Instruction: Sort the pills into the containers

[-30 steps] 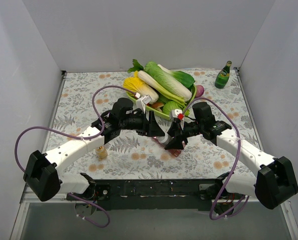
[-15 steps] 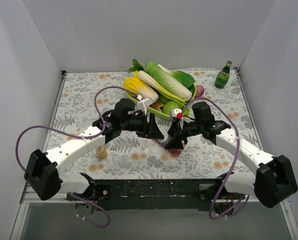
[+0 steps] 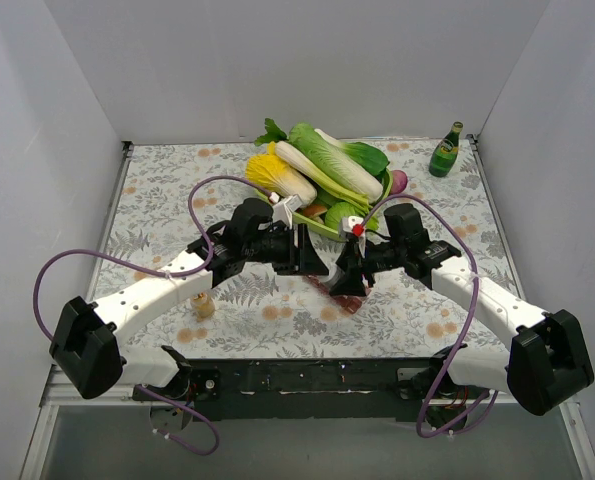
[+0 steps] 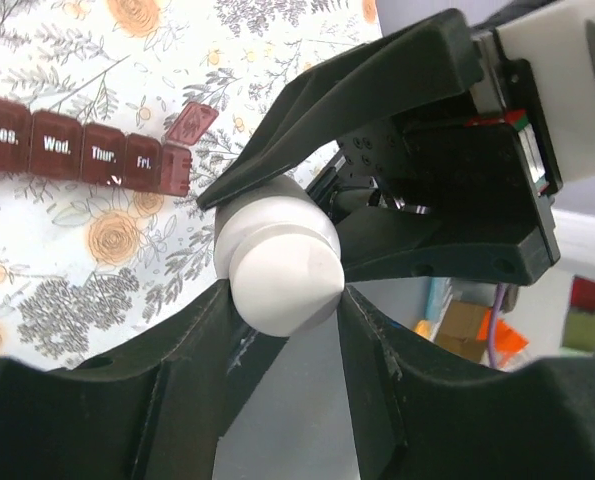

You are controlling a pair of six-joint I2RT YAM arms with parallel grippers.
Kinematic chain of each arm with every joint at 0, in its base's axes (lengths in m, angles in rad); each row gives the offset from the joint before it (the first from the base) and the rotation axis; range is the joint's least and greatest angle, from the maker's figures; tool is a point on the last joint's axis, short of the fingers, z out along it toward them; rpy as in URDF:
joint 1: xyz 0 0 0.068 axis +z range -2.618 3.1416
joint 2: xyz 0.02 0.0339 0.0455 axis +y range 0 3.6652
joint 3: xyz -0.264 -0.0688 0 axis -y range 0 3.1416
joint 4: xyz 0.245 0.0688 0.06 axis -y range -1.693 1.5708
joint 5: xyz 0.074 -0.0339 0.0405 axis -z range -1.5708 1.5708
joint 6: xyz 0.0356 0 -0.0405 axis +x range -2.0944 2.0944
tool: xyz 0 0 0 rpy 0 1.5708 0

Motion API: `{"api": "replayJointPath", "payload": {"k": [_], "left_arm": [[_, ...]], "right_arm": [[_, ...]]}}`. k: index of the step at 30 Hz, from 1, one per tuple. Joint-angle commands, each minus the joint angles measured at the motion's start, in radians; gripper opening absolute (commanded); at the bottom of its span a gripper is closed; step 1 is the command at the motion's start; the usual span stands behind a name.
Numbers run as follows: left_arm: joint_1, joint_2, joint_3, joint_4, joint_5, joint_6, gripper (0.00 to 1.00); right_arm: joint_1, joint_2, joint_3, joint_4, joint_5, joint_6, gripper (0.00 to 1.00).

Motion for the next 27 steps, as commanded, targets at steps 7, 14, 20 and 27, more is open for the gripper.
{"api": "replayJointPath", "payload": {"k": [7,14,20,27], "left_arm": [[-0.007,-0.033,-0.136,0.03,-0.194,-0.579,0.0],[-0.007,-0.086,-0.149,0.102,-0.157,-0.598,0.59],[-0.007,-0.171,-0.252,0.182,-0.094,-0.518,0.98],[-0.002,-0.333,-0.22,0.061,-0.063,0.107,0.98]], "right_arm": [[0.048,-0.072,-0.037,0.01,0.203,-0.11,0.03],[0.059,-0.081,-0.046,0.009,0.196,-0.116,0.02],[0.046,-0.087,-0.049,0.01,0.135,-0.101,0.02],[0.029,-0.084,-0.031,-0.068,-0.034,-0.187,0.03]]}}
